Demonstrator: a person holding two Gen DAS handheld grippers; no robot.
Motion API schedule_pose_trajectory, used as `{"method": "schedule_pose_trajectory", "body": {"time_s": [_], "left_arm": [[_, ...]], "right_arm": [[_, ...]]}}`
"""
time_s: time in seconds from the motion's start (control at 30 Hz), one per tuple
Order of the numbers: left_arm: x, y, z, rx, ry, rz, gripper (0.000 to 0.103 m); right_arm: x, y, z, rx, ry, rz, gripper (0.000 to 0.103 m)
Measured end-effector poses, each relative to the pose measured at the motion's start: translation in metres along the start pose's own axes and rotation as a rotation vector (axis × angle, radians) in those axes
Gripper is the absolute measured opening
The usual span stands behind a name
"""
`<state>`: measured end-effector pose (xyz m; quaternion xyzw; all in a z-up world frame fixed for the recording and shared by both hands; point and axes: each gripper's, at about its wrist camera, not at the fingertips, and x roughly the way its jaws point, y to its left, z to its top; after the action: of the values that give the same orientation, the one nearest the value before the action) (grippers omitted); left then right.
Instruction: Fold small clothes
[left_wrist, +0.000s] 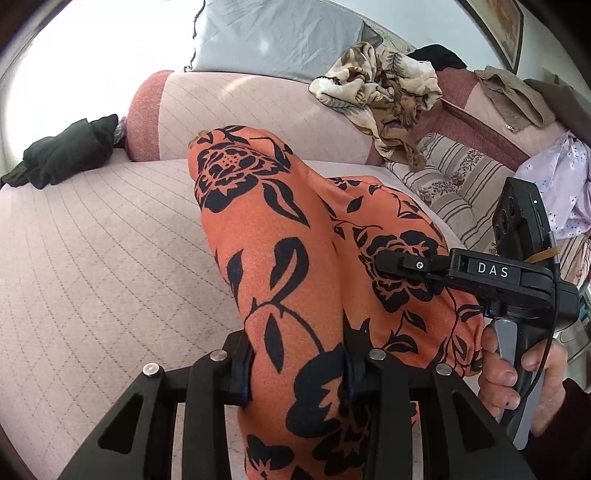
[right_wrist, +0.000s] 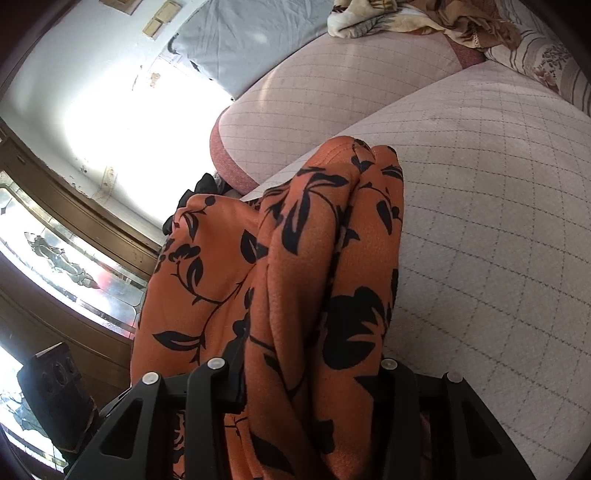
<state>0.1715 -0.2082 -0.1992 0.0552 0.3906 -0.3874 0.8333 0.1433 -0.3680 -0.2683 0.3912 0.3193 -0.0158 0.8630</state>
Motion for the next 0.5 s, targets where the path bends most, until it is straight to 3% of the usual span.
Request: {"method": "schedule_pose_trajectory", "body": {"time_s": [0.5], "left_arm": [[-0.025, 0.042, -0.015, -0.028, -0.015, 0.122, 0.038]], "right_arm": [[0.013, 0.023, -0.011, -0.026, 0.040, 0.050, 0.044]]}}
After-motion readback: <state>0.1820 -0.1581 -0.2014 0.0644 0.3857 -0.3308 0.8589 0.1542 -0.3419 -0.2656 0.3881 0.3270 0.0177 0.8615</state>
